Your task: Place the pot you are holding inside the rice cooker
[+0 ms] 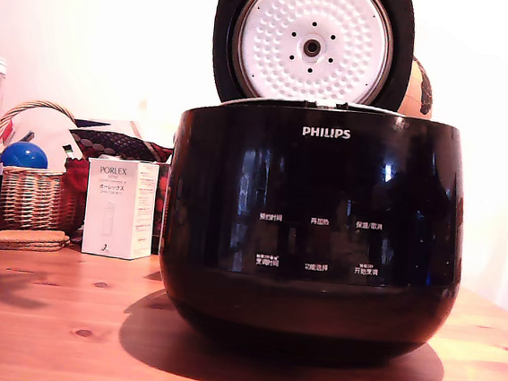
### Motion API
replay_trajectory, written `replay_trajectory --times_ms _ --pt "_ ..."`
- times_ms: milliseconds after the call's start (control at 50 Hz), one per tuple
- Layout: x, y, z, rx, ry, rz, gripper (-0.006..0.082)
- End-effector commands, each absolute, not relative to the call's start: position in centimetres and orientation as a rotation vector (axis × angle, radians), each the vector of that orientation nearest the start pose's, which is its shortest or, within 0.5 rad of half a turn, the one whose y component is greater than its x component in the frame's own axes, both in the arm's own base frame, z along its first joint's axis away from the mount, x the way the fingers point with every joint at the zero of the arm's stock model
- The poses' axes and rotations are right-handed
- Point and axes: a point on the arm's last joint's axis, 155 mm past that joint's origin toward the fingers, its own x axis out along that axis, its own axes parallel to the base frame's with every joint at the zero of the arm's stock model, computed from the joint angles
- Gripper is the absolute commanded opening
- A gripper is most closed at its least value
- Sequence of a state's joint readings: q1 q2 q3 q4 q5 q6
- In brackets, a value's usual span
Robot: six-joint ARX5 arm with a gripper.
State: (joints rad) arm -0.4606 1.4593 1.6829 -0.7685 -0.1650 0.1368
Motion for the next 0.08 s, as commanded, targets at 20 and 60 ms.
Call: replay_trajectory --times_ms 20,60 --pt "40.31 -16.31 34.76 0.292 0.501 -0.319 -0.0019" --pt "40.33 -16.28 34.76 0.292 0.501 -0.318 -0.0019"
